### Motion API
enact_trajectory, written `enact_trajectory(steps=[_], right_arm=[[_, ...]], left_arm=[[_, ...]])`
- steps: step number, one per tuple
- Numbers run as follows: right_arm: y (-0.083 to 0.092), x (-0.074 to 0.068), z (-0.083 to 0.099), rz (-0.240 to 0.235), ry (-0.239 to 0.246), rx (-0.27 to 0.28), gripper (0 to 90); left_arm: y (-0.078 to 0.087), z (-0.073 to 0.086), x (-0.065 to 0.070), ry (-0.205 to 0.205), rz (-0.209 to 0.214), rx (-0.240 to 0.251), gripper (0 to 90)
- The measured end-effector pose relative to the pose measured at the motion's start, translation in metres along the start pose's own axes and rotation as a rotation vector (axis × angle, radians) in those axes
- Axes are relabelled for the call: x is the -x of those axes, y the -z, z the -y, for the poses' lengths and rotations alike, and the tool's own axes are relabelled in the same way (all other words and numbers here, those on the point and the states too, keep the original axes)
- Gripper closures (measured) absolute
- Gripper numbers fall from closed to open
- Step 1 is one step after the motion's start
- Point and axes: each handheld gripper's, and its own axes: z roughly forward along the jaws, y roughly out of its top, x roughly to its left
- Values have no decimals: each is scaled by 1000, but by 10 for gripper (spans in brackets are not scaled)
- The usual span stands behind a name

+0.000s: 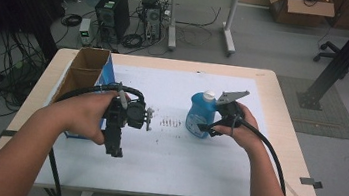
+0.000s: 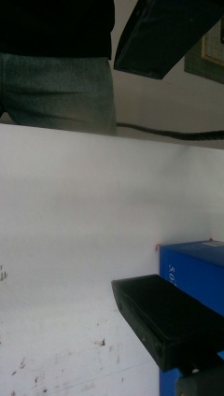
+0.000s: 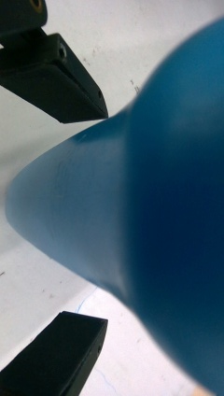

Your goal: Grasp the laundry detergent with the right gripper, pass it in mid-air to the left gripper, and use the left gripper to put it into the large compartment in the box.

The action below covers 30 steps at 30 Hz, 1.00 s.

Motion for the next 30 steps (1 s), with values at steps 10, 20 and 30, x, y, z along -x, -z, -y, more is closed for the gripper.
enact_trajectory(steps=[10,20,30], right_arm=[[-3,-2,5,19,-9,54,22],[-7,-2,9,35,-21,117,17],[-13,-3,11,52,-39,155,15]], left_arm=[[0,-2,1,-6,0,5,3],[3,-5,2,-10,-8,2,3],[4,-5,1,-8,-10,2,3]])
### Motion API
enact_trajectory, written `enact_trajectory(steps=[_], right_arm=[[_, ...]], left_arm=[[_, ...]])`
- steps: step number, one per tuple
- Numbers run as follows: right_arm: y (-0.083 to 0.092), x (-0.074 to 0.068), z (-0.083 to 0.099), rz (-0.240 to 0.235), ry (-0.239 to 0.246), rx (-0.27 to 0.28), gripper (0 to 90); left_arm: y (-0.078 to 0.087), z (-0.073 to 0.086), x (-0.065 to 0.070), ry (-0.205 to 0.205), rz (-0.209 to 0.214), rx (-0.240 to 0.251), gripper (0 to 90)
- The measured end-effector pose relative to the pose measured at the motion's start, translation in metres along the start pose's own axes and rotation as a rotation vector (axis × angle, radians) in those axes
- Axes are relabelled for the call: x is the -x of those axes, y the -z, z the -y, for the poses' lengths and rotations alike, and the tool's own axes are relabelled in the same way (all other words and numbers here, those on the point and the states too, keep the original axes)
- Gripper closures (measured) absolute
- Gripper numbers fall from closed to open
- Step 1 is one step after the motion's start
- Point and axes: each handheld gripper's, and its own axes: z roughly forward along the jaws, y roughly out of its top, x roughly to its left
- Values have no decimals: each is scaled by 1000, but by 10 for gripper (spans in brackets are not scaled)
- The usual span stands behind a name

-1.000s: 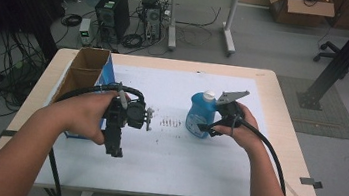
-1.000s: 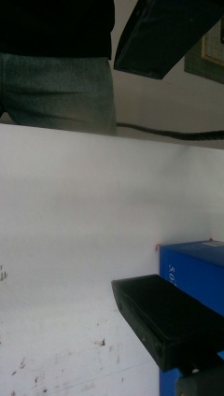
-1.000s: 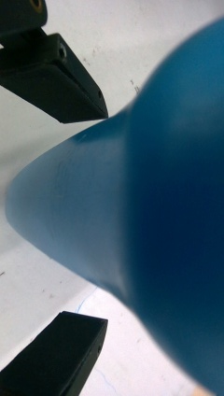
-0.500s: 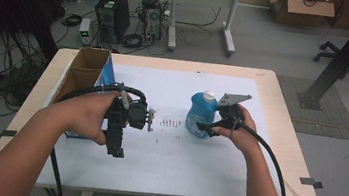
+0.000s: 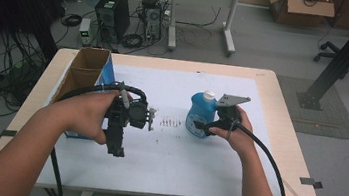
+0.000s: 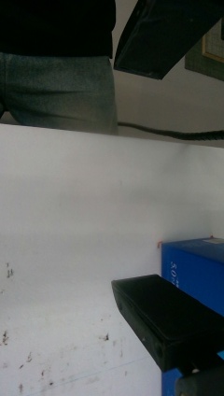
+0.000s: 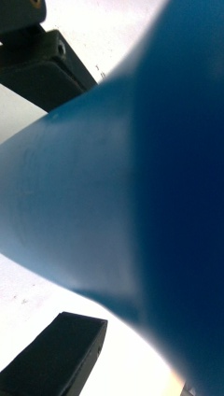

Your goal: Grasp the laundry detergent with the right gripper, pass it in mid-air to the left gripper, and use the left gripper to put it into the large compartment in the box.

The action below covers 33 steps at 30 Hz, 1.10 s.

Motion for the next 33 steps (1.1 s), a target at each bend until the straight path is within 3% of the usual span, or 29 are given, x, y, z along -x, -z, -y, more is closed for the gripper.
enact_trajectory(steps=[8,18,33], right_arm=[[-2,-2,1,1,-7,3,16],[-4,-4,2,18,-5,0,95],[-2,-4,2,3,5,18,170]], left_arm=[[-1,0,0,-4,1,1,3],[-2,2,-3,6,1,-5,3],[-4,0,-4,2,0,-3,3]])
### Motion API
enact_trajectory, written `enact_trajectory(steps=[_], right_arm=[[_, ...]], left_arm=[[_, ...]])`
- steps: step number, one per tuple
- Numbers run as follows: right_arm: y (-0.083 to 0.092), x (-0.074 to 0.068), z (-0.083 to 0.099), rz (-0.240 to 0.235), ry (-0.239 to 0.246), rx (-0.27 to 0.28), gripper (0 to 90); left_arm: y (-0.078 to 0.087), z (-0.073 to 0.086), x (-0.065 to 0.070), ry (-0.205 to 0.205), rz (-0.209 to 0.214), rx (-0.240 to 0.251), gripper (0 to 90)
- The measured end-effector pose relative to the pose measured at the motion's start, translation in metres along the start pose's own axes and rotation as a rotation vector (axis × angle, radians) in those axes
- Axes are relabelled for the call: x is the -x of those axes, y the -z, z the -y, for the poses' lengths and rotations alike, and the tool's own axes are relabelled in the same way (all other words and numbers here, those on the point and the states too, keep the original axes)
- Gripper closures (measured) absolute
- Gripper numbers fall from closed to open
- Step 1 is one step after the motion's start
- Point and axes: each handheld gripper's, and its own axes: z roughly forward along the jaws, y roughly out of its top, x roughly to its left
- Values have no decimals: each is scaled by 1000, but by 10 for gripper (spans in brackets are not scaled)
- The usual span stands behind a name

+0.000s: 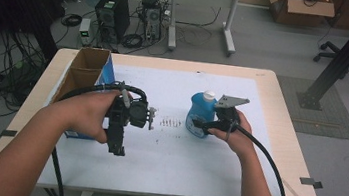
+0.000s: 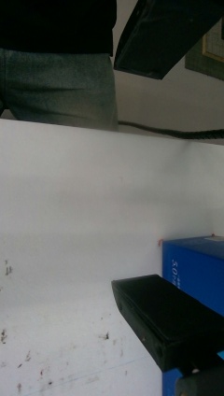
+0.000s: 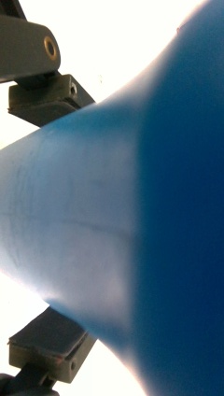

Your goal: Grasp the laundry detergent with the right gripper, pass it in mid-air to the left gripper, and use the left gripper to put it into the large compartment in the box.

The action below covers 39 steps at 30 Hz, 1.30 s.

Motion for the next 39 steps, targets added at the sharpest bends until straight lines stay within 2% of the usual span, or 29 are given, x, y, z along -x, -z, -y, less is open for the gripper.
enact_trajectory(steps=[17,26,28,39], right_arm=[[-2,-2,0,-16,7,3,261],[-5,-3,2,-17,3,18,386],[-5,-4,2,-5,8,24,430],[-4,-3,2,-8,18,23,460]], left_arm=[[0,-2,-1,1,2,-4,2],[0,-4,-1,-3,4,-6,2],[0,-5,-1,-5,4,-7,3],[2,-11,-1,-9,1,-9,2]])
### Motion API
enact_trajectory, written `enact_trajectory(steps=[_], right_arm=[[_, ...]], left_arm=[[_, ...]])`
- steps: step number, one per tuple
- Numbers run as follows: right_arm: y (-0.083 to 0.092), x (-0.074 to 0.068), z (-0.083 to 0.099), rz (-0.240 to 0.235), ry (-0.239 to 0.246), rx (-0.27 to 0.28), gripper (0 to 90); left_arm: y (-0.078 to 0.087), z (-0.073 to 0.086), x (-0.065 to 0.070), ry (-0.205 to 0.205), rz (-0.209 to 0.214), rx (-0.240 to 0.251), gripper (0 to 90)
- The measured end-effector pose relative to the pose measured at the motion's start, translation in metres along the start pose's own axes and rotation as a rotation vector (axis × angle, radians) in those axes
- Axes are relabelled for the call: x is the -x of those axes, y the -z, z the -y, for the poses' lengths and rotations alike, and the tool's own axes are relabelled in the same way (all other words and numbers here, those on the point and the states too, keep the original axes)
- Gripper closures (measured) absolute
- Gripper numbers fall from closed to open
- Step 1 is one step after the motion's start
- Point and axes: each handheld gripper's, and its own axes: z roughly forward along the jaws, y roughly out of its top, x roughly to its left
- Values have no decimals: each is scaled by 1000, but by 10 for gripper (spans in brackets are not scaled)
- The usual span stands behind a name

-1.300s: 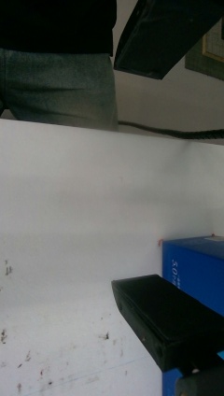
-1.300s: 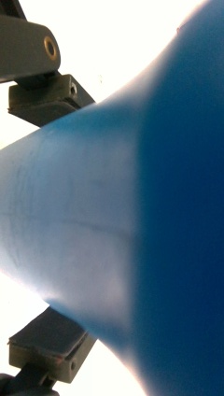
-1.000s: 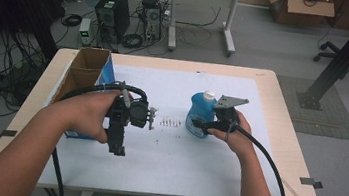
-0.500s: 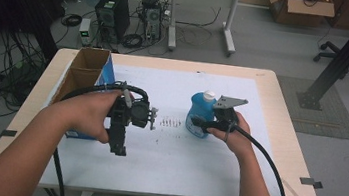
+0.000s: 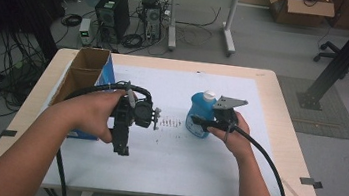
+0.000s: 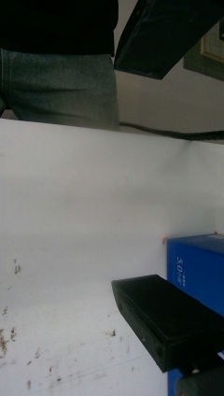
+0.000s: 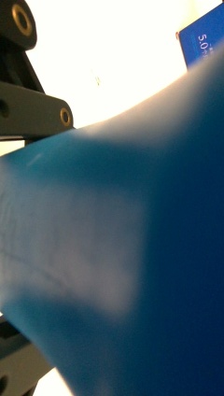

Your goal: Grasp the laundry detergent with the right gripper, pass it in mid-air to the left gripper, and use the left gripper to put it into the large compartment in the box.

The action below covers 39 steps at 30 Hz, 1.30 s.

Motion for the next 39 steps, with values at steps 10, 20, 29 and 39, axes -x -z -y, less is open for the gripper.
enact_trajectory(steps=[10,20,29,39], right_arm=[[15,1,-12,-25,26,8,464],[48,2,-32,-107,72,26,461],[74,-13,-56,-188,178,-6,458],[85,-44,-70,-300,297,-24,457]], left_arm=[[7,-3,1,4,-10,-7,2],[18,-8,-1,-1,-21,-10,2],[26,-10,-4,-2,-29,-6,2],[33,-13,-6,-7,-31,2,2]])
